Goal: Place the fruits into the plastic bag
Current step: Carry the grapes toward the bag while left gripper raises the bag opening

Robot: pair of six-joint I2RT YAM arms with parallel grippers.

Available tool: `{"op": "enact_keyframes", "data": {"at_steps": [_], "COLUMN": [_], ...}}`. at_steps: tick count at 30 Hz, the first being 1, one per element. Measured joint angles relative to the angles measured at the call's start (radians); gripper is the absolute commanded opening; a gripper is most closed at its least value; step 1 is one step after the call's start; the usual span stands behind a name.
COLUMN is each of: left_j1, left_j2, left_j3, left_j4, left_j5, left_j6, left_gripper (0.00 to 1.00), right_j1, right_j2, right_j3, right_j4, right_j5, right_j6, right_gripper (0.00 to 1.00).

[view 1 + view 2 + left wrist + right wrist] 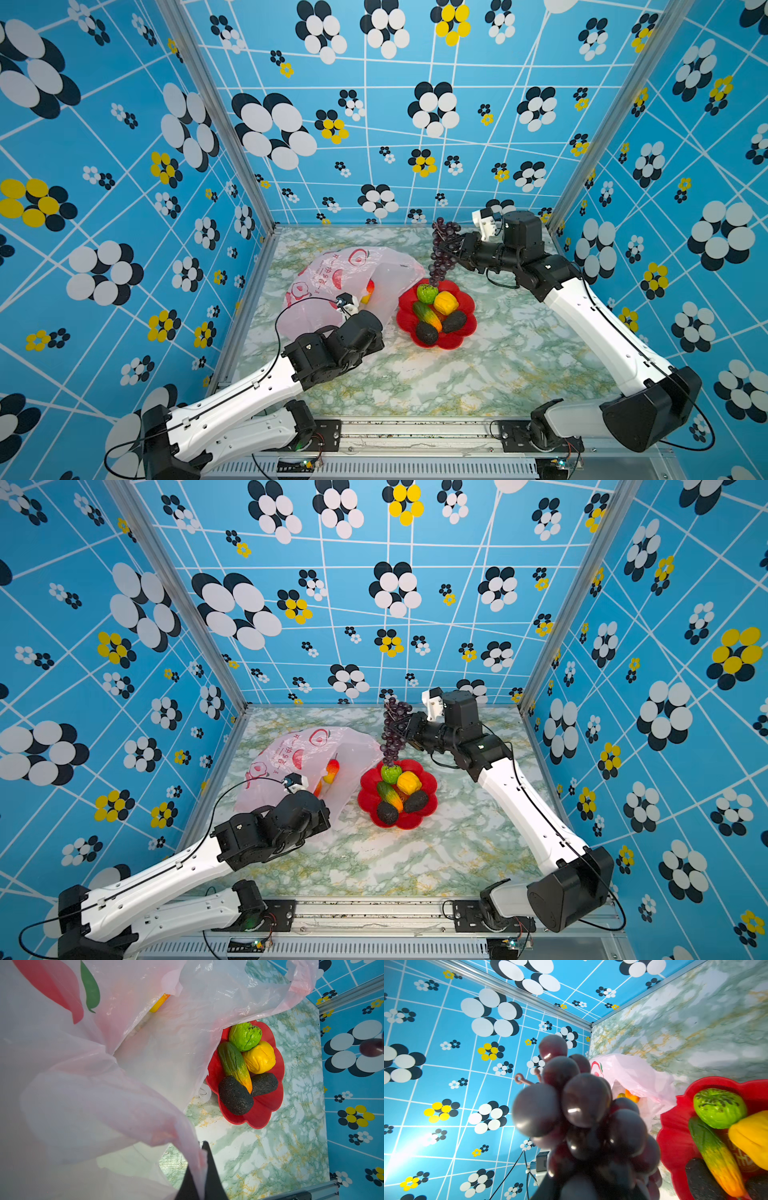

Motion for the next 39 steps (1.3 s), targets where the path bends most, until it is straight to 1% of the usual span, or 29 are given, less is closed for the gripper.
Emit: {"op": "enact_keyframes", "data": {"at_steps": [6, 14, 28, 32, 39], "left_j1": [0.015, 0.033, 0.108, 0.129, 0.163], "left_j2": [0.001, 0.001, -0.002, -0.002, 0.001], "left_j3": [0.043, 0.058, 0.083, 0.097, 0.107], "left_j4": [0.0, -0.001, 0.005, 0.026, 0.052], "left_j5": [0.027, 0.049, 0.092, 0.098, 0.096], "left_j6": [0.029, 0.047, 0.056, 0.056, 0.056], "left_gripper": [0.0, 0.0, 0.0, 0.0, 0.0], "right_j1": [0.082, 0.157, 0.273, 0.296, 0.301], "right_j2": [0.092, 0.24, 0.474, 0.51, 0.517], "right_j3": [0.047, 0.089, 0.098, 0.066, -0.052], "right_j4": [0.08, 0.145, 0.275, 0.332, 0.386], "right_j5": [0.002, 0.005, -0.007, -0.024, -0.04], "right_j6": [0.022, 0.035, 0.082, 0.108, 0.142], "right_gripper": [0.33, 0.32, 0.3, 0.29, 0.29]}}
